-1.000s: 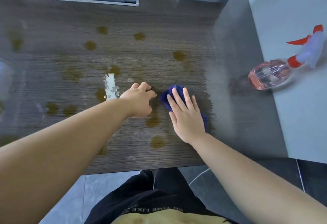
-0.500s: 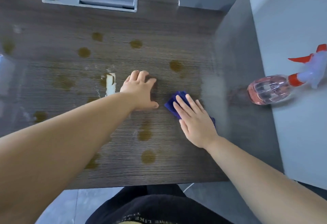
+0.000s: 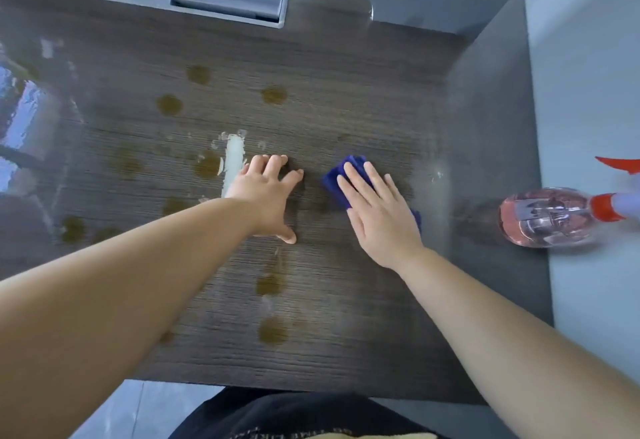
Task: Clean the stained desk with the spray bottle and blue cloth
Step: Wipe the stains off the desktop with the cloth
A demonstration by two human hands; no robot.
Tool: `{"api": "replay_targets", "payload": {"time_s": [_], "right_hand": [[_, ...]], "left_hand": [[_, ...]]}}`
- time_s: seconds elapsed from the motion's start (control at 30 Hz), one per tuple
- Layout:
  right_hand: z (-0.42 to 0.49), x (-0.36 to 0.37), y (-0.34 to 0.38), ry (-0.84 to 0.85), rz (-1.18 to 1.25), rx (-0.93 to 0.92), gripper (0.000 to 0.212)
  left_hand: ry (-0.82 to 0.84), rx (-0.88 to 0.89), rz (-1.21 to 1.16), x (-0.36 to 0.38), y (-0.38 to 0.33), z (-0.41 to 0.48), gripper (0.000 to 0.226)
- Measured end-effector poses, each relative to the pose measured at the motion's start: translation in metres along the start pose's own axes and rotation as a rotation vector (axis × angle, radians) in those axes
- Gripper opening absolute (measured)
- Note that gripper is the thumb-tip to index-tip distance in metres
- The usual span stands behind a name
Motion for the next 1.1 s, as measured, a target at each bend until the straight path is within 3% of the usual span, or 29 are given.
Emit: {"api": "replay_targets", "payload": {"time_s": [0.07,0.17,0.27,0.33,0.4,0.47,0.5,0.57,0.67,0.73,0.77,0.83,0.93,1.0,1.03,1.1], "right_hand": [[-0.005,0.003,-0.039,-0.002,-0.013,0.047,0.052],[0.021,0.002,-0.091,0.027,0.023,0.353,0.05],[0.052,-0.003,-0.088,0.029,0.07,0.629,0.053],[0.065,-0.007,-0.049,0.015,0.05,0.49,0.054],[0.055,-0.008,-0.003,0.011,0.016,0.143,0.052],[0.027,-0.005,0.009,0.002,-0.008,-0.123,0.052],[0.017,-0.003,-0.003,-0.007,-0.015,-0.169,0.052],[0.017,0.0,-0.048,-0.018,-0.009,-0.051,0.051],[0.046,0.001,-0.107,0.018,0.043,0.39,0.05],[0.064,-0.003,-0.109,0.011,0.096,0.628,0.052],[0.072,-0.006,-0.097,0.006,0.109,0.66,0.054],[0.081,-0.01,-0.053,-0.028,0.071,0.477,0.054],[0.052,-0.01,0.008,-0.055,-0.006,-0.106,0.05],[0.03,-0.008,-0.005,-0.068,-0.012,-0.364,0.047],[0.028,-0.007,-0.026,-0.089,-0.033,-0.378,0.046],[0.044,-0.008,-0.075,-0.08,-0.027,-0.19,0.048]], "left_hand": [[0.009,0.002,-0.009,0.001,0.0,0.0,0.115],[0.027,-0.007,-0.021,0.001,0.001,0.001,0.115],[0.037,-0.02,-0.026,0.001,0.001,0.002,0.117],[0.034,-0.028,-0.03,0.002,0.002,0.002,0.117],[0.032,-0.024,-0.028,0.002,0.002,0.002,0.116],[0.031,-0.017,-0.032,0.003,0.002,0.002,0.116],[0.033,-0.016,-0.036,0.003,0.002,0.003,0.116],[0.039,-0.013,-0.04,0.004,0.002,0.003,0.116],[0.033,-0.004,-0.035,0.003,0.002,0.003,0.117],[0.029,-0.007,-0.033,0.003,0.002,0.003,0.117],[0.029,-0.01,-0.031,0.004,0.002,0.003,0.117],[0.028,-0.018,-0.039,0.003,0.003,0.002,0.116],[0.028,-0.016,-0.06,0.003,0.004,0.003,0.115],[0.031,-0.018,-0.061,0.003,0.003,0.002,0.115],[0.033,-0.02,-0.062,0.003,0.003,0.002,0.115],[0.034,-0.022,-0.068,0.003,0.004,0.002,0.115]]}}
Point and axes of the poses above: each hand's wrist, its own z-axis towards the middle knuckle, its own x-axis out of the palm, y = z × x, the point moved 10 cm from there along z, towards the middle knuckle, and after that the axes turned 12 degrees about -z, right-handed, at the moved point
